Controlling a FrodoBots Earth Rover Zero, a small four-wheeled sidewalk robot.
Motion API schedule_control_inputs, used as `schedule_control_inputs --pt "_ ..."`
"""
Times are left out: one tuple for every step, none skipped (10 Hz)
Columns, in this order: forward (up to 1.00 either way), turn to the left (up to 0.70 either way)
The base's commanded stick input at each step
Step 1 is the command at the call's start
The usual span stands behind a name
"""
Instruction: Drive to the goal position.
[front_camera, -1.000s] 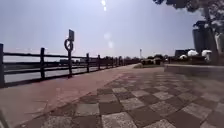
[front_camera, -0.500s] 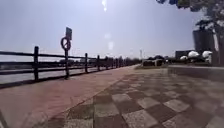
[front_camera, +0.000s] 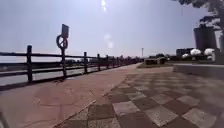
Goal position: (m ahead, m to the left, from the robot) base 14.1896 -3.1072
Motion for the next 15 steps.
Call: schedule_control_inputs --pt "0.91 0.01" --pt "0.91 0.01" --pt "0.91 0.03" --pt "0.91 0.15" --pt "0.91 0.08" --pt "0.91 0.01" --pt "0.91 0.01" --pt "0.91 0.01" --pt "0.91 0.01" --pt "0.91 0.01" --pt "0.91 0.01" --pt "0.91 0.01" --pt "0.91 0.01" --pt "0.91 0.01" --pt "0.91 0.01"
